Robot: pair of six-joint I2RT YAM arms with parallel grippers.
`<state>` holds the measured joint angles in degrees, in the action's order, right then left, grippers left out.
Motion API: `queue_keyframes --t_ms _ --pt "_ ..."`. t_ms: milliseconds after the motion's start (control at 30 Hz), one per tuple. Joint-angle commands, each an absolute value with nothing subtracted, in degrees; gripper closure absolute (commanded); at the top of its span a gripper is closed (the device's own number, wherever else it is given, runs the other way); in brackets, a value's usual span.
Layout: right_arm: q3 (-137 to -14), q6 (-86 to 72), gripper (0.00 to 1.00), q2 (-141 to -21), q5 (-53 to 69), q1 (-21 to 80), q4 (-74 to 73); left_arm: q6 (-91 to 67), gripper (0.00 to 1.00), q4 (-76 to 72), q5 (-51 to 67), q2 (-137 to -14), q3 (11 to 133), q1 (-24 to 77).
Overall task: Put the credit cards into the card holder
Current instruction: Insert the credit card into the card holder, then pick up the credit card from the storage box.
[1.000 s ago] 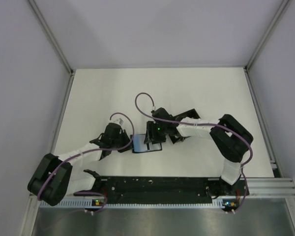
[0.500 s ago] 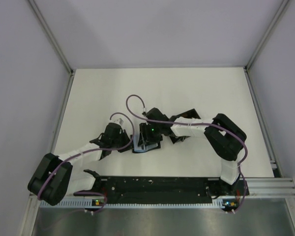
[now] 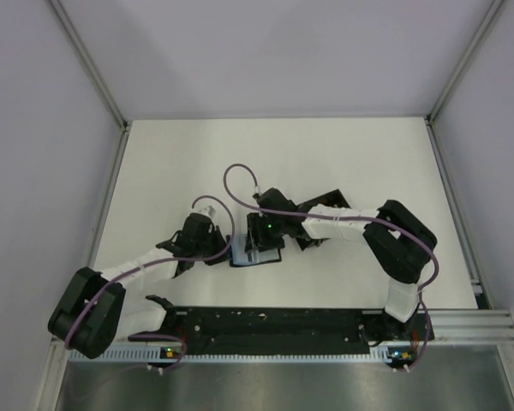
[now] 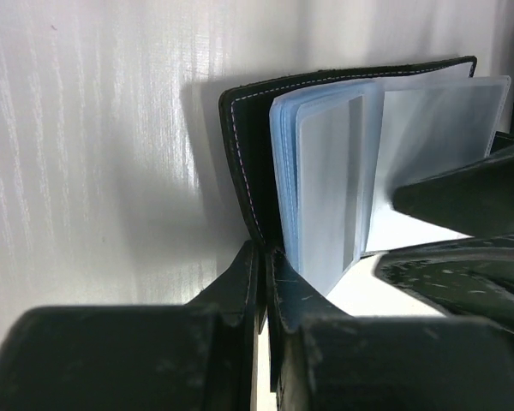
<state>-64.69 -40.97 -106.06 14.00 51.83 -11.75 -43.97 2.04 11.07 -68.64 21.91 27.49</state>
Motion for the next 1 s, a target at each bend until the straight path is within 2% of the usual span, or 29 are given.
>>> queue_keyframes --t_ms 0,33,67,200,267,367,633,833,967 --pt "-63.6 -38.9 0.49 -98.3 8.5 51.2 -12.1 -41.3 1.00 6.5 8.9 -66.4 24.8 27.5" --pt "-63.6 -38.3 0.49 -97.3 8.0 51.0 -12.7 -41.0 1.00 7.2 8.3 -66.4 25.3 27.6" --pt "-63.5 -38.1 0.49 -95.8 7.3 50.6 -13.3 -40.9 0.94 8.4 7.9 -66.4 25.9 27.5" --pt "-62.4 -36.1 0.47 -89.5 4.1 48.3 -15.9 -40.4 0.59 14.1 5.1 -65.8 28.6 27.5" --pt "-62.1 -35.3 0.46 -87.1 3.7 46.1 -17.4 -40.2 0.49 16.2 3.9 -64.8 29.7 27.4" --pt "-60.9 -34.1 0.46 -84.0 3.0 43.3 -18.7 -40.2 0.44 19.1 1.7 -63.1 31.0 27.5" --pt "-57.0 -33.5 0.45 -80.2 4.3 36.7 -20.3 -40.5 0.39 24.1 -1.9 -59.2 34.6 27.5" --pt "-54.8 -32.3 0.44 -77.9 6.9 31.6 -20.7 -39.3 0.32 15.7 7.5 -60.5 36.7 28.3" --pt "-54.3 -30.6 0.44 -79.1 11.1 28.8 -20.7 -39.6 0.31 11.6 9.9 -67.3 42.6 31.1"
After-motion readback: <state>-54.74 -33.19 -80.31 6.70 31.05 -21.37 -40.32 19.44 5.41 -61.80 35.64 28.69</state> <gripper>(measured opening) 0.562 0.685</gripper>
